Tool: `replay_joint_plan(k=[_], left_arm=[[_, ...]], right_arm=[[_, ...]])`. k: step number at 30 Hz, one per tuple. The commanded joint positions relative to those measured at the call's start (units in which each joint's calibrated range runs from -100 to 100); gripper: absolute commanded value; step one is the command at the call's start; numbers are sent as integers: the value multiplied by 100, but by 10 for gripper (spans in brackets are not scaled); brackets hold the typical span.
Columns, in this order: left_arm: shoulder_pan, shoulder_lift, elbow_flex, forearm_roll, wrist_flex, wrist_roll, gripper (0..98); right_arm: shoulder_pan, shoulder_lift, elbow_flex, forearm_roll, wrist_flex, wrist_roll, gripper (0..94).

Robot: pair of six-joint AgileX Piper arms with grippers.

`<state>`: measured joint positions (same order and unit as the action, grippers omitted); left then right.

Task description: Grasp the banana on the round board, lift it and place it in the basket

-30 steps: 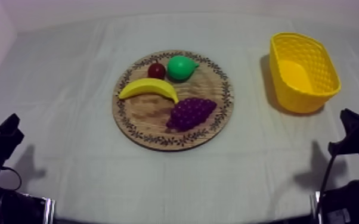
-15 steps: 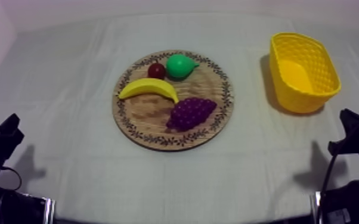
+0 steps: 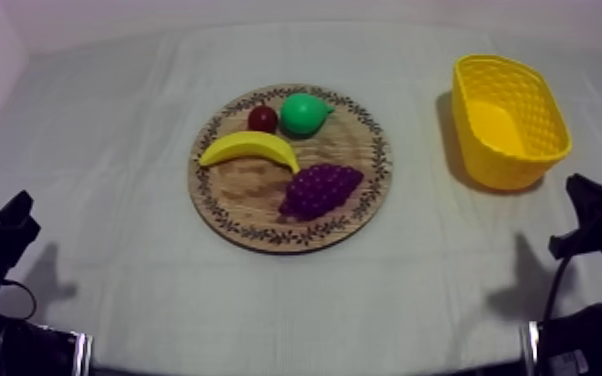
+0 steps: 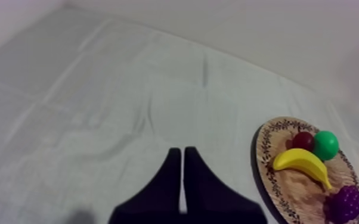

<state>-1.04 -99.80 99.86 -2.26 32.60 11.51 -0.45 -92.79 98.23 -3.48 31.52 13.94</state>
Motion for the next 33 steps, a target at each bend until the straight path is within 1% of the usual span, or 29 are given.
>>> replay_joint_plan(k=[1,6,13,21,27,33], left_arm=[[-1,-3,3,-1,-2,-1,1],[-1,-3,3,-1,-2,0,1],[-1,-3,3,-1,-2,0,1],[-1,-3,3,-1,-2,0,1],[-1,-3,3,-1,-2,0,1],[-1,-3,3,-1,-2,0,1]], right_arm=[[9,381,-311,-117,-193,31,6],[-16,1399,-1500,-413,-99,212,7],[-216,2919,-3425,-703,544,390,7],[-523,4504,-5282,-953,1604,584,7],[-559,5617,-6499,-1425,2503,1108,7],[-936,6513,-7499,-1510,2993,1167,7]])
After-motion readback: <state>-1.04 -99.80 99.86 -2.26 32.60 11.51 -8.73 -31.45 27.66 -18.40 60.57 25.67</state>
